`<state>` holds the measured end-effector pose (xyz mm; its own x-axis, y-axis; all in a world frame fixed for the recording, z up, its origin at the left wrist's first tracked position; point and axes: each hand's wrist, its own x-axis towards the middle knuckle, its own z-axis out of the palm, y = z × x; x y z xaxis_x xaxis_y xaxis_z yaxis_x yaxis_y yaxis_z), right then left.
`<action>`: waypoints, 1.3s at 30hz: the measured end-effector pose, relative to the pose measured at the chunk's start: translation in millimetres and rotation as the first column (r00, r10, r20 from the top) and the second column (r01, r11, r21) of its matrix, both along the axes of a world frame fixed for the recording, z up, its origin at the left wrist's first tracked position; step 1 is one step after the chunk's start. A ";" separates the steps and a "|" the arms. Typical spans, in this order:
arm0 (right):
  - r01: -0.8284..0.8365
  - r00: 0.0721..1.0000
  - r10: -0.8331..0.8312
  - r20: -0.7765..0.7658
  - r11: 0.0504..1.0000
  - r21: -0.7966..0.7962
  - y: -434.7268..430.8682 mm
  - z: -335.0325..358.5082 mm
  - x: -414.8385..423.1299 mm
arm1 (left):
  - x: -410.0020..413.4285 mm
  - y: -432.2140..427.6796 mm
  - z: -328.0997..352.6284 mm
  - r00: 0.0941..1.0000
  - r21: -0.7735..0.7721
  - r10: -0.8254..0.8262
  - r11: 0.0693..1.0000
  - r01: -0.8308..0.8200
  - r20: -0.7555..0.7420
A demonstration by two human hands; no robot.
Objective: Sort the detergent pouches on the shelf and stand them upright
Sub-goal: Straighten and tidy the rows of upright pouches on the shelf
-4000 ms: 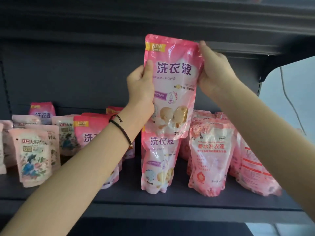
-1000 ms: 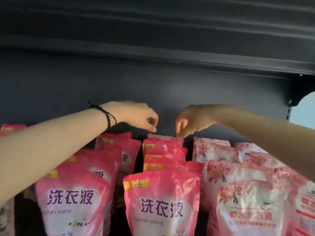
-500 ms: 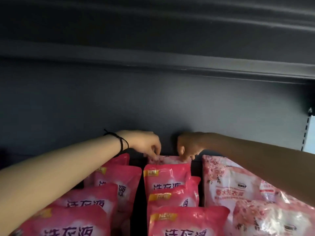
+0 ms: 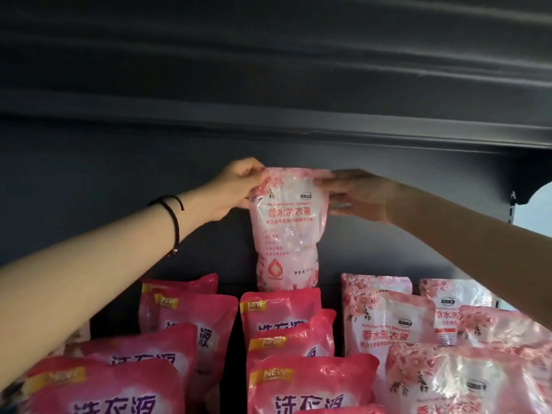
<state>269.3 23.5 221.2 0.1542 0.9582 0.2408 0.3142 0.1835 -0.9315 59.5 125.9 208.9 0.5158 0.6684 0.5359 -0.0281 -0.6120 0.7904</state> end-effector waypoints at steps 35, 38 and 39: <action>0.271 0.873 -0.021 -0.487 0.851 0.450 -252.3 -73.6 -79.0 | -1.8 -299.7 -57.6 0.831 -0.155 0.031 0.986 0.067 0.555; 0.323 0.858 -0.064 -0.510 0.839 0.438 -273.1 -99.8 -73.7 | 9.9 -321.0 -92.5 0.854 -0.166 0.090 0.986 -0.005 0.513; 0.338 0.854 -0.076 -0.515 0.833 0.438 -278.4 -108.5 -72.0 | 14.7 -327.3 -103.1 0.852 -0.178 0.090 0.984 0.003 0.515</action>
